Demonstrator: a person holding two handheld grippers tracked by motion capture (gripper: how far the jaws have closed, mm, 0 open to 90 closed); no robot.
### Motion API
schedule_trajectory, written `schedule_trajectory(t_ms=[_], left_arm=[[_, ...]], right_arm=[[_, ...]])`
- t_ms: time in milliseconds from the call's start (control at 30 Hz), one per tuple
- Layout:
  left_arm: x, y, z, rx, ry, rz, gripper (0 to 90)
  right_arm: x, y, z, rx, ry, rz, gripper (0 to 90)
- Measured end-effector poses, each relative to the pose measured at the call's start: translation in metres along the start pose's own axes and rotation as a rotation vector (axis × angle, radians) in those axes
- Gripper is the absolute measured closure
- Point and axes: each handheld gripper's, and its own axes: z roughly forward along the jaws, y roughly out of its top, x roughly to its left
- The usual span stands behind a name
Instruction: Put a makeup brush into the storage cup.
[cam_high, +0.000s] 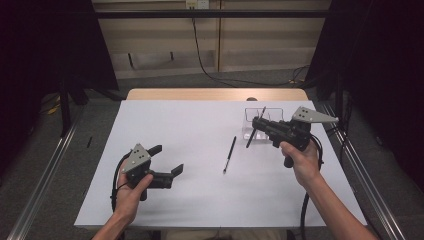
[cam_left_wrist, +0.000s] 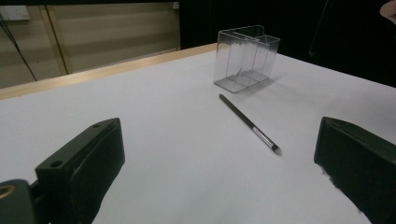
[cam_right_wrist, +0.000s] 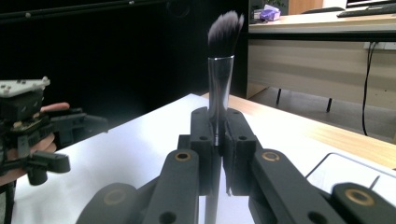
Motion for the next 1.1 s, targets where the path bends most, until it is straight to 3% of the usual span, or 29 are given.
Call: schedule_trajectory(t_ms=[100, 300, 400, 533, 1100], left_arm=[[-0.004, -0.003, -0.009, -0.004, -0.006, 0.022, 2.4], [0.003, -0.009, -0.021, -0.013, 0.002, 0.004, 2.1], [0.006, -0.013, -0.022, -0.019, 0.012, -0.012, 2.1], [0.008, -0.016, -0.022, -0.010, 0.022, 0.004, 2.1], [0.014, -0.018, -0.028, -0.015, 0.036, -0.001, 1.8]], right_arm=[[-0.005, 0.004, -0.001, 0.002, -0.017, 0.004, 84.2], [-0.013, 0.008, -0.002, 0.003, -0.052, -0.003, 84.2], [-0.017, 0.011, -0.001, 0.000, -0.065, -0.009, 84.2], [-0.021, 0.016, 0.001, -0.001, -0.084, -0.015, 84.2], [-0.042, 0.042, 0.016, -0.014, -0.136, -0.036, 84.1]])
